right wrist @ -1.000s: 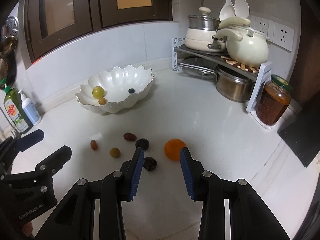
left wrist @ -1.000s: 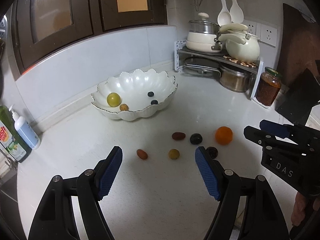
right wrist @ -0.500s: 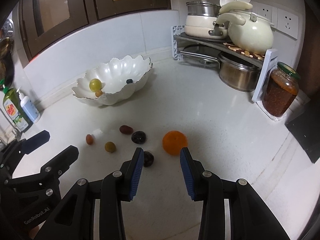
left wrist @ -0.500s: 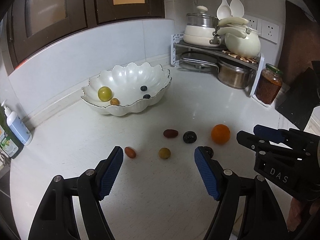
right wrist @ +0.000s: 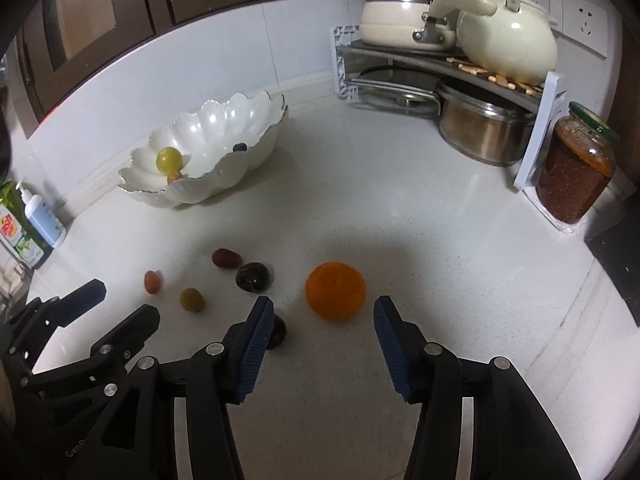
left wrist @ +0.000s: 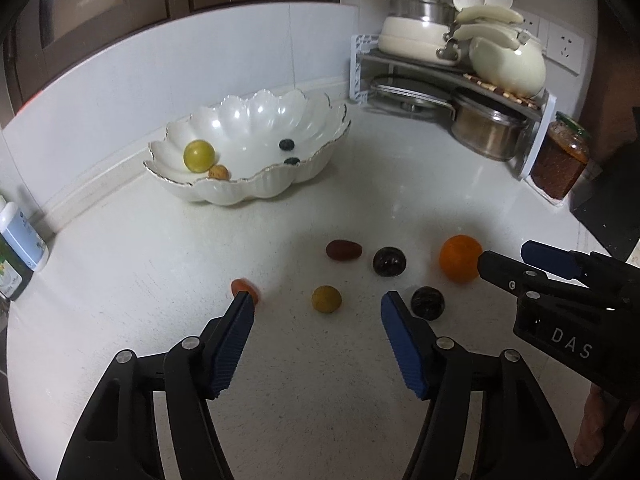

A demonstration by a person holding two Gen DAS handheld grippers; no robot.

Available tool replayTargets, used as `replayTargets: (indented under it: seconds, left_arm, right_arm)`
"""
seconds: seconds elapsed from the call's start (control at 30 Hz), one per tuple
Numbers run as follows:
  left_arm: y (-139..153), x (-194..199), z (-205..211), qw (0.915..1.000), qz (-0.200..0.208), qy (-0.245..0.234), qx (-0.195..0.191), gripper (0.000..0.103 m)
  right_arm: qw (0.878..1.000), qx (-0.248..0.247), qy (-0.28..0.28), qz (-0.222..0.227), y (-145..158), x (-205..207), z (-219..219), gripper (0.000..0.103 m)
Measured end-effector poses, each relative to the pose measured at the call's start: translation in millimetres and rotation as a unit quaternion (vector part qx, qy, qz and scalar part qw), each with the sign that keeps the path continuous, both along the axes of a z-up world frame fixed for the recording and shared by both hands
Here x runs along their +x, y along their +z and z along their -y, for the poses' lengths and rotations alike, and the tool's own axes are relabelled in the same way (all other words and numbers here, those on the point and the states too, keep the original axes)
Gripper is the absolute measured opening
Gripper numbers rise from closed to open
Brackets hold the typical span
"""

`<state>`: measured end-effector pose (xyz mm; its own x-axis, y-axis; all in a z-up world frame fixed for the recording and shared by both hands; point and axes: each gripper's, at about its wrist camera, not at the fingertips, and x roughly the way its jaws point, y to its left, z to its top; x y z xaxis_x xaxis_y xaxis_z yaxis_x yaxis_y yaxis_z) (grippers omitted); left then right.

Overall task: Organize fruits
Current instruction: 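Withdraw both tools from the bowl toward the fruits on the counter, then grasp the small yellow-brown fruit with the left tool while the right tool grasps the orange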

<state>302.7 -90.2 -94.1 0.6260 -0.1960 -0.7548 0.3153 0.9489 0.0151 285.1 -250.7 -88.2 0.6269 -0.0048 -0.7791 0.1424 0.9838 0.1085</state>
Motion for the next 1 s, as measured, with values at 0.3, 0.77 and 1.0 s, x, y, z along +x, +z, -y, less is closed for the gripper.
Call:
replayTargets:
  seconds: [0.3, 0.77, 1.0]
  left_arm:
    - [-20.2, 15.4, 6.5, 0.9996, -0.025, 0.0, 0.01, 0.06]
    - [-42.2, 33.0, 13.7, 0.9984, -0.057, -0.001, 0.007, 0.052]
    - [-51.7, 40.4, 16.4, 0.9975, -0.07, 0.0, 0.007, 0.042]
  right_arm:
    - [1.0, 0.007, -0.006, -0.021, -17.2, 17.2, 7.6, 0.053]
    - [0.999, 0.014, -0.003, -0.039, -34.0, 34.6, 12.2, 0.053]
    - [0.999, 0.016, 0.0, -0.048, -40.8, 41.3, 13.7, 0.053]
